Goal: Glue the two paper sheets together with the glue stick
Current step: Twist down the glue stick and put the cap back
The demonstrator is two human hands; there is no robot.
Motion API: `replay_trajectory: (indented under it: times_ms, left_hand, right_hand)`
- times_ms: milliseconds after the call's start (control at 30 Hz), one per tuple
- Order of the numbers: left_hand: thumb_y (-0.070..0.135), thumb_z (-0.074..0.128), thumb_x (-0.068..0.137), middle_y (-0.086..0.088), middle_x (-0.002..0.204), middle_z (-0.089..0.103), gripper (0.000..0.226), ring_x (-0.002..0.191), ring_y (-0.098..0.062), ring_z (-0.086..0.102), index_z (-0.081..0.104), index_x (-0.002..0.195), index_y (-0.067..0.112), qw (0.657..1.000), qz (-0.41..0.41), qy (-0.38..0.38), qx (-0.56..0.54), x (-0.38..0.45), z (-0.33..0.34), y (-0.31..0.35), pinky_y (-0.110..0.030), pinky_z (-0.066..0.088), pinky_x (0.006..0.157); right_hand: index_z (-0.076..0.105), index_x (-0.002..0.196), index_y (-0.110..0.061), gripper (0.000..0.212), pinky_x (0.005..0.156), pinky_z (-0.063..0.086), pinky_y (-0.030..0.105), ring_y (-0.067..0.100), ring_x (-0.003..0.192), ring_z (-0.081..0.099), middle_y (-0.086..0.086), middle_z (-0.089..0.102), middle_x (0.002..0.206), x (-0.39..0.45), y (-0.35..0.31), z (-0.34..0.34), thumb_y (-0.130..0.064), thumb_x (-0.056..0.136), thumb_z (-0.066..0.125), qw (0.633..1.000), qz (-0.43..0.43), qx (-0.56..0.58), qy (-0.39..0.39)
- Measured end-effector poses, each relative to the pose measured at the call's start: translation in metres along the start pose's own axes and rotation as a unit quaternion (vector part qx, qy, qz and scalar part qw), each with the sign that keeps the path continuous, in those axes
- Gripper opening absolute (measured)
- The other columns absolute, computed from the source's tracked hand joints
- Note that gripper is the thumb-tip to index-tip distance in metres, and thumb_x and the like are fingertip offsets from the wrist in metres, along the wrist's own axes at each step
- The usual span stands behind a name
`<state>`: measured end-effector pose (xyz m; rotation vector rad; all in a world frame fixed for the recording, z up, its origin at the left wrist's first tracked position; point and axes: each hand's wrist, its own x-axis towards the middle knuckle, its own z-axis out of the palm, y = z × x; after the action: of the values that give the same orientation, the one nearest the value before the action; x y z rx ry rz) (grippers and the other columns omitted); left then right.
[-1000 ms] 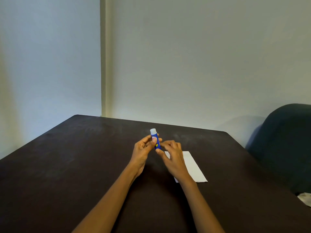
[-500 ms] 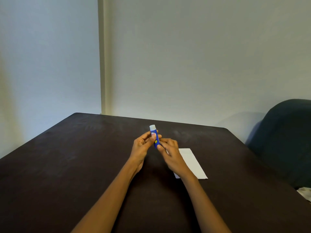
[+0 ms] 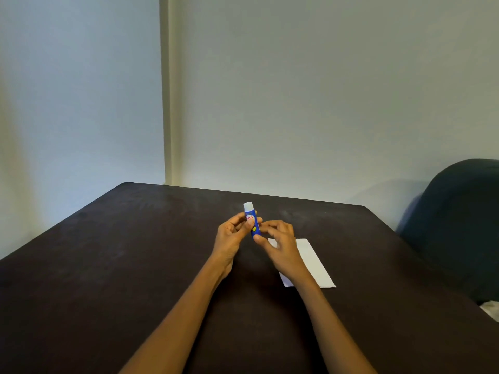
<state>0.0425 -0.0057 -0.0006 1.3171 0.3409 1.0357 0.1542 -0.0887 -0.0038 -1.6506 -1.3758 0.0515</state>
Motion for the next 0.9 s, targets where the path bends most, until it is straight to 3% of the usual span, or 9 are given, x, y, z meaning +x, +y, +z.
replay_trajectory:
  times_ms: [133,233,333,433,500,600,700,767,900]
  left_hand:
    - [0.015,0.063,0.086,0.006,0.096,0.073,0.029,0.093,-0.008,0.069,0.061,0.115,0.011,1.0,0.0,0.0,0.013,-0.0017,0.0032,-0.0018,-0.012,0.051,0.072]
    - [0.015,0.063,0.086,0.003,0.099,0.073,0.027,0.096,-0.009,0.068,0.062,0.113,0.013,1.0,-0.002,-0.005,0.008,-0.0015,0.0015,0.0,-0.013,0.051,0.075]
    - [0.015,0.062,0.086,-0.003,0.105,0.072,0.023,0.098,-0.009,0.067,0.065,0.108,0.016,1.0,0.0,-0.018,0.012,-0.0027,0.001,0.0021,-0.013,0.05,0.078]
    - [0.014,0.063,0.086,0.003,0.098,0.074,0.023,0.096,-0.009,0.068,0.065,0.108,0.018,1.0,-0.002,-0.024,0.015,-0.0054,0.0055,0.0008,-0.014,0.052,0.074]
    - [0.014,0.064,0.085,0.003,0.096,0.075,0.028,0.095,-0.011,0.069,0.064,0.113,0.012,0.999,-0.005,-0.03,0.019,-0.0061,0.0079,-0.0002,-0.016,0.053,0.074]
    - [0.015,0.064,0.085,0.002,0.097,0.075,0.026,0.096,-0.011,0.069,0.064,0.111,0.016,0.999,-0.01,-0.029,0.015,-0.0061,0.0071,0.0017,-0.016,0.053,0.074]
    - [0.016,0.063,0.085,0.005,0.096,0.075,0.023,0.097,-0.008,0.068,0.064,0.108,0.021,1.0,-0.008,-0.026,0.007,-0.0056,0.0031,0.0054,-0.013,0.051,0.077]
    - [0.015,0.062,0.086,0.005,0.097,0.074,0.025,0.097,-0.008,0.068,0.064,0.11,0.019,1.0,-0.006,-0.029,0.011,-0.0059,0.0038,0.0058,-0.013,0.051,0.077]
    - [0.012,0.064,0.085,0.005,0.097,0.074,0.024,0.097,-0.009,0.068,0.065,0.106,0.023,0.999,-0.009,-0.038,0.025,-0.0081,0.0085,0.0027,-0.017,0.053,0.076]
  right_hand:
    - [0.068,0.092,-0.023,0.033,0.093,0.031,0.03,0.007,0.111,0.039,-0.005,0.055,0.113,0.0002,-0.0001,-0.0037,-0.05,0.073,0.071,0.987,-0.018,-0.135,0.081]
    - [0.063,0.112,-0.024,0.035,0.105,0.033,0.038,0.011,0.129,0.03,-0.006,0.046,0.132,-0.001,-0.0017,0.0006,-0.045,0.085,0.062,0.996,-0.027,-0.081,0.021]
    - [0.059,0.122,-0.027,0.031,0.112,0.026,0.038,0.012,0.138,0.019,-0.015,0.04,0.135,-0.0007,-0.001,-0.0009,-0.035,0.093,0.053,0.999,-0.028,-0.012,-0.035]
    - [0.07,0.098,-0.024,0.026,0.103,0.031,0.039,0.016,0.128,0.036,-0.007,0.056,0.124,-0.0007,-0.0007,-0.0061,-0.04,0.079,0.07,0.986,-0.058,-0.137,0.074]
    - [0.067,0.088,-0.017,0.03,0.098,0.034,0.039,0.02,0.121,0.045,-0.001,0.06,0.118,-0.0015,-0.0028,-0.0056,-0.041,0.071,0.076,0.967,-0.066,-0.208,0.129]
    - [0.063,0.101,-0.016,0.036,0.101,0.034,0.041,0.022,0.131,0.034,0.003,0.05,0.133,-0.0011,-0.0007,-0.0017,-0.044,0.078,0.069,0.975,-0.065,-0.199,0.078]
    - [0.057,0.125,-0.028,0.037,0.112,0.02,0.043,0.016,0.143,0.008,-0.005,0.032,0.15,0.0004,0.0013,-0.0016,-0.044,0.091,0.052,0.991,-0.054,-0.125,-0.008]
    - [0.061,0.12,-0.027,0.033,0.111,0.02,0.041,0.016,0.142,0.016,-0.006,0.041,0.145,0.0002,0.0013,-0.0034,-0.04,0.09,0.057,0.989,-0.065,-0.133,0.012]
    - [0.068,0.094,-0.017,0.03,0.101,0.034,0.043,0.023,0.128,0.04,-0.001,0.058,0.126,-0.0015,-0.0014,-0.0056,-0.037,0.073,0.076,0.967,-0.069,-0.215,0.115]
